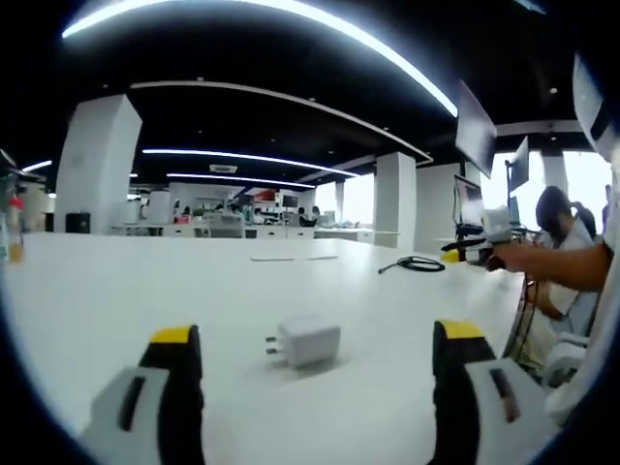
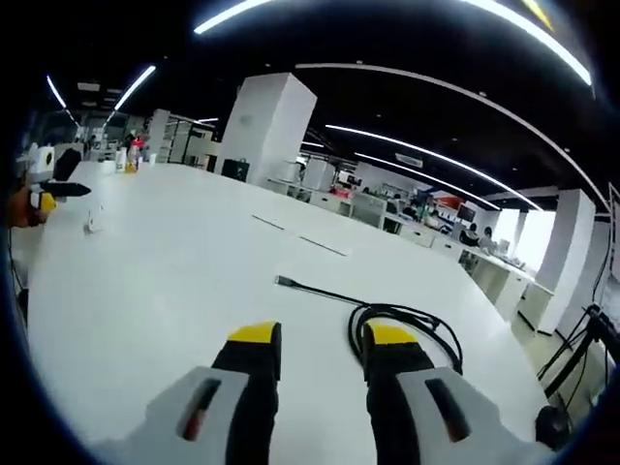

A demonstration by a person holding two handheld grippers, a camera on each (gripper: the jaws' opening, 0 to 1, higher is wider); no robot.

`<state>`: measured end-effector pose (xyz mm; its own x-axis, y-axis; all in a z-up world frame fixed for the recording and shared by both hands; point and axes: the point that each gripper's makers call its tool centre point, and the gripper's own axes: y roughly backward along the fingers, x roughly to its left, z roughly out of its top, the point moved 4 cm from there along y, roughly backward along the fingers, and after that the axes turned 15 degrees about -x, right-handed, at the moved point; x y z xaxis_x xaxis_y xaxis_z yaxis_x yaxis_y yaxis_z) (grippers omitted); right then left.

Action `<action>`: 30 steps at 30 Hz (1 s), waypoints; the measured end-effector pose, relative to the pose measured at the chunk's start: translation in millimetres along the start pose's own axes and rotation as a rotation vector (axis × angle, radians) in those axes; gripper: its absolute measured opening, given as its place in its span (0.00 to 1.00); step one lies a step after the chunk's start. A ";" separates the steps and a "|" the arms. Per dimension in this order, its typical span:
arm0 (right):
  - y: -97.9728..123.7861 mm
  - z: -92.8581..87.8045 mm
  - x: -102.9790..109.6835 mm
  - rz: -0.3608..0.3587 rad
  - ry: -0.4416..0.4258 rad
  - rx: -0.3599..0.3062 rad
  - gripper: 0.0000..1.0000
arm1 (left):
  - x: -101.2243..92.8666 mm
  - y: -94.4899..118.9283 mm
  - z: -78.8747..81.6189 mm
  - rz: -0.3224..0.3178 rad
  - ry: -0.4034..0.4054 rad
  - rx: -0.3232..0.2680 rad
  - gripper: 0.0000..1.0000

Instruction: Plug the desk Type‑C cable into the charger adapter.

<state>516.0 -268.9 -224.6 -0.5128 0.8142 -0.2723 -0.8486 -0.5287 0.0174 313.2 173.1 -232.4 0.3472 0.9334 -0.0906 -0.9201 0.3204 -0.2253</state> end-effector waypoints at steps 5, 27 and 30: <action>-9.1 -6.8 -11.1 0.009 0.002 0.049 0.24 | 2.6 0.5 -0.8 0.002 0.002 0.000 1.00; -34.2 -40.9 -38.4 0.085 -0.011 0.269 0.22 | 5.8 2.1 -3.2 0.000 -0.005 0.011 1.00; -36.0 -39.1 -35.5 0.097 -0.035 0.273 0.21 | 6.6 2.4 -1.3 0.002 -0.008 0.001 1.00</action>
<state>569.9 -288.2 -253.1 -0.5936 0.7733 -0.2230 -0.7963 -0.5244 0.3014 313.5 179.8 -234.9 0.3440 0.9352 -0.0835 -0.9210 0.3188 -0.2239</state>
